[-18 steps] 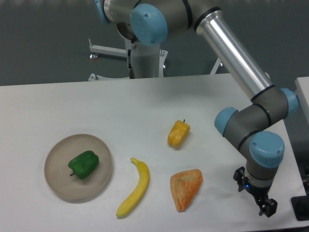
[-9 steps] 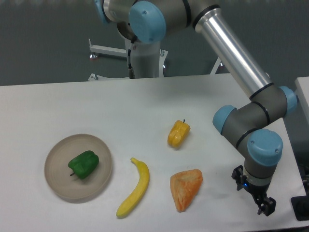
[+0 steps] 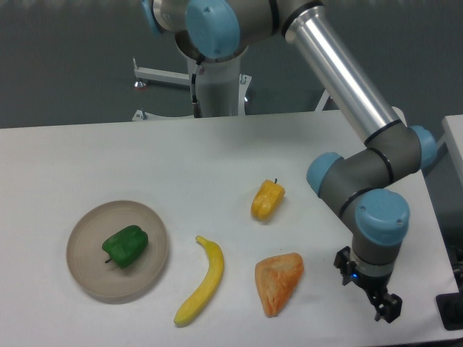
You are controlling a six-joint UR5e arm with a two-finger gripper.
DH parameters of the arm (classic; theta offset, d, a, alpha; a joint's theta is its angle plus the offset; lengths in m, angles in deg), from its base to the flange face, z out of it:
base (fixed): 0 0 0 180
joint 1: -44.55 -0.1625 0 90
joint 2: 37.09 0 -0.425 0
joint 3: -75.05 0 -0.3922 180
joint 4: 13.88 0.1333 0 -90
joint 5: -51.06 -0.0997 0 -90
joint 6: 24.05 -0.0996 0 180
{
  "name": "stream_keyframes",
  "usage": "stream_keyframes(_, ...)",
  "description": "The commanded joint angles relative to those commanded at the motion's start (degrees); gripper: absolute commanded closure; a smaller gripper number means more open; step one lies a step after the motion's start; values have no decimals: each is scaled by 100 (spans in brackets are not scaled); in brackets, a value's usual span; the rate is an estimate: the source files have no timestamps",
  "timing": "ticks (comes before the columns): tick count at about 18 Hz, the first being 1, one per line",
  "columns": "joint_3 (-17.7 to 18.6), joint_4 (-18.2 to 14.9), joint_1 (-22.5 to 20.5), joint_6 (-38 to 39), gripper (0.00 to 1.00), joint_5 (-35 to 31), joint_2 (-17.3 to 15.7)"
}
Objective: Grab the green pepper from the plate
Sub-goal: 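Move the open gripper across the table toward the green pepper on the plate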
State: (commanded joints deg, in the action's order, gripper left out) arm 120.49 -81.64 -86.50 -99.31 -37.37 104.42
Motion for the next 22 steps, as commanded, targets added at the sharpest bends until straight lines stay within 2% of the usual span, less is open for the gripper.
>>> stream_keyframes(2,263,-88,123,430,0,202,-254)
stream_keyframes(5,1000,-62,307,1133,0,528,-807)
stream_keyframes(8,1580,-62,465,1688,0,704,-1352)
stream_keyframes(13,2644,-35,782,2251,0,942,-2162)
stream_keyframes(18,3076,-35,1388,2611,0,915,-2365)
stream_keyframes(22,3182,0,1749,2981,0,854,-2286)
